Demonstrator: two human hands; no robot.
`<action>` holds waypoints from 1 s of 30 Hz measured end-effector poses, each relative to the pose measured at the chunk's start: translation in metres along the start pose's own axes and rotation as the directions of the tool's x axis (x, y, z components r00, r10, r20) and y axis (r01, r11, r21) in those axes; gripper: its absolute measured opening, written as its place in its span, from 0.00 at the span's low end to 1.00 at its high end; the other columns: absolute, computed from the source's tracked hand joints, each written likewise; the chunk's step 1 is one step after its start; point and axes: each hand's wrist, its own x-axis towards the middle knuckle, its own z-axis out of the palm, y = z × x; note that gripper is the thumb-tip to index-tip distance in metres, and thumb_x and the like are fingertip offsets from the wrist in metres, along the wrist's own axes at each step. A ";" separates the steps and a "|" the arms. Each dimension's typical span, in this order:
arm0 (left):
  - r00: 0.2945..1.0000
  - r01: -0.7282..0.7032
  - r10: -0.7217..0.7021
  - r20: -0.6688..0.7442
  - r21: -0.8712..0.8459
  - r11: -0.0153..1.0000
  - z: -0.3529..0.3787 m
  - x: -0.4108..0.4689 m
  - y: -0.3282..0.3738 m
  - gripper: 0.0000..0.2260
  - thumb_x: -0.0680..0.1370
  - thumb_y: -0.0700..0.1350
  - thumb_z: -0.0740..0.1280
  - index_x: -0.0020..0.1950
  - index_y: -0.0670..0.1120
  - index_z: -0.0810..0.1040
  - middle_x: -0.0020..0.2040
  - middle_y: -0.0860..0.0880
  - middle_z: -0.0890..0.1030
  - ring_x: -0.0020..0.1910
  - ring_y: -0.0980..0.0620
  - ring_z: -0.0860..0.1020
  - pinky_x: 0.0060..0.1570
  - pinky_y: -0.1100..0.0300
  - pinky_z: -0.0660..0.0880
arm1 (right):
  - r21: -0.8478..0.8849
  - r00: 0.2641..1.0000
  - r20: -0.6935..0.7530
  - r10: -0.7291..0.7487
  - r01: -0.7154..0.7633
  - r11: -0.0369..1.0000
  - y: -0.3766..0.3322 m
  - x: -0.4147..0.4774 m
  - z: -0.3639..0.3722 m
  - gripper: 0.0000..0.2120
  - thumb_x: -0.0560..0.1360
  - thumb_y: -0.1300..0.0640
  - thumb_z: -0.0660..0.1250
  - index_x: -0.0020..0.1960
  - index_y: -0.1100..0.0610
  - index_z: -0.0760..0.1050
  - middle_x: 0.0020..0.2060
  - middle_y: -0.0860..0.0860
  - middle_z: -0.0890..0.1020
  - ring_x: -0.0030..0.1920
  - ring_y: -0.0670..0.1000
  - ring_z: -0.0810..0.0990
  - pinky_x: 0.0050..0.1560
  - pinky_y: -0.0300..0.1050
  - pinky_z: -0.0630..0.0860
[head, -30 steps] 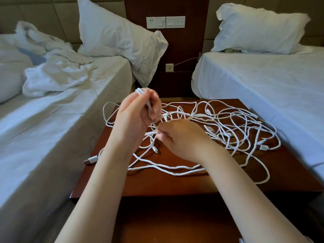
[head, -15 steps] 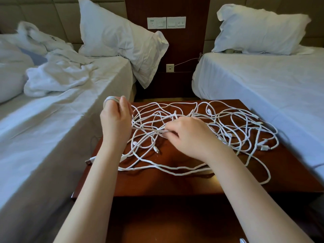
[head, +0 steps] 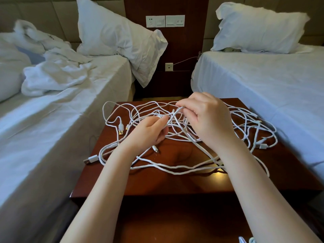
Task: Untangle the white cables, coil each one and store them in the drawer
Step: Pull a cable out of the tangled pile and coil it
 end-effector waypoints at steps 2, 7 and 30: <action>0.995 -0.007 0.008 0.101 -0.016 1.000 0.000 -0.003 0.004 0.21 0.83 0.54 0.53 0.34 0.46 0.69 0.23 0.52 0.67 0.25 0.53 0.62 0.29 0.63 0.61 | -0.017 1.000 -0.026 0.012 -0.012 1.000 0.003 0.001 -0.003 0.08 0.74 0.61 0.68 0.50 0.57 0.84 0.39 0.53 0.83 0.40 0.55 0.80 0.37 0.49 0.76; 0.932 -0.043 0.079 0.354 -0.108 0.993 -0.001 -0.012 0.016 0.19 0.82 0.51 0.57 0.33 0.45 0.68 0.26 0.48 0.66 0.26 0.52 0.61 0.31 0.61 0.61 | -0.051 0.999 -0.003 0.038 -0.038 0.998 0.008 0.000 -0.004 0.10 0.74 0.58 0.67 0.53 0.54 0.84 0.40 0.51 0.84 0.41 0.56 0.81 0.41 0.50 0.71; 0.960 -0.271 0.150 -0.235 -0.657 0.704 -0.011 -0.005 0.025 0.16 0.84 0.44 0.53 0.37 0.44 0.68 0.26 0.51 0.67 0.25 0.55 0.65 0.28 0.64 0.65 | 0.092 0.861 0.504 -0.067 0.024 0.995 -0.037 -0.009 0.014 0.12 0.82 0.52 0.59 0.59 0.55 0.76 0.33 0.47 0.72 0.36 0.52 0.71 0.38 0.44 0.61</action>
